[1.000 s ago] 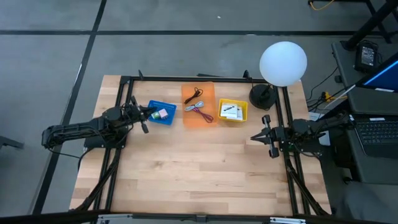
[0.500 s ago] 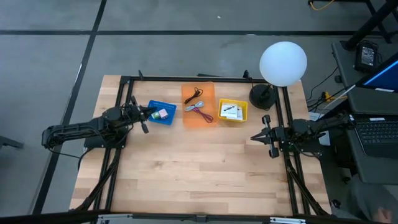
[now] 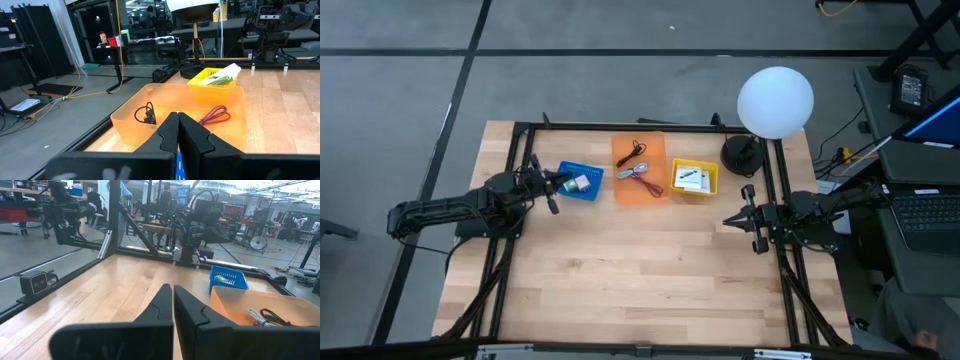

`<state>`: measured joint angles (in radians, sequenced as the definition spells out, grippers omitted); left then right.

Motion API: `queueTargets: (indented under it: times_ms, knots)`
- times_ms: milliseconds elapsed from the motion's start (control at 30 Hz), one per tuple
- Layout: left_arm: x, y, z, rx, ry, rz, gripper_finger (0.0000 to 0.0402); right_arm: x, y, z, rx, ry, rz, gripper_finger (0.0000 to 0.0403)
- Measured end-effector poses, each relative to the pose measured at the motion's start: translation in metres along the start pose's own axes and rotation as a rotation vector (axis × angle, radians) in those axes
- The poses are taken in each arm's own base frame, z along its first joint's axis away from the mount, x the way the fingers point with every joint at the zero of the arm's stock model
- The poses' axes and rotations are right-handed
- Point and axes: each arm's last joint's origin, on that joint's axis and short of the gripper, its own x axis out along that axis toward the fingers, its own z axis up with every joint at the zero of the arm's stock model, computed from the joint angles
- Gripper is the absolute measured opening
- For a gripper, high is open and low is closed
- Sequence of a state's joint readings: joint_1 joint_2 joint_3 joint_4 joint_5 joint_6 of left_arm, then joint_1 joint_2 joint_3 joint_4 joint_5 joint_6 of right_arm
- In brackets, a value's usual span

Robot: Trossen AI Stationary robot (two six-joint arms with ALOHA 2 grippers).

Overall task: Pick and place items into bin
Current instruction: Return to Home Position

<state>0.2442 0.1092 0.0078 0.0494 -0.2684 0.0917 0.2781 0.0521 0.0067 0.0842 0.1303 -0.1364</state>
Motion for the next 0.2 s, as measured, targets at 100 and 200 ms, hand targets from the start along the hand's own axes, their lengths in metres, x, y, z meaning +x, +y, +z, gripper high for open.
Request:
queueTargets:
  times_ms: [100,200]
  knots:
    - [0.0000,0.0000,0.0000,0.000,0.000,0.000,0.0003,0.0000,0.0000,0.0000,0.000,0.000,0.000,0.0000]
    - [0.0000,0.0000,0.0000,0.000,0.000,0.000,0.0006,0.0000,0.0000,0.0000,0.000,0.000,0.000,0.0000]
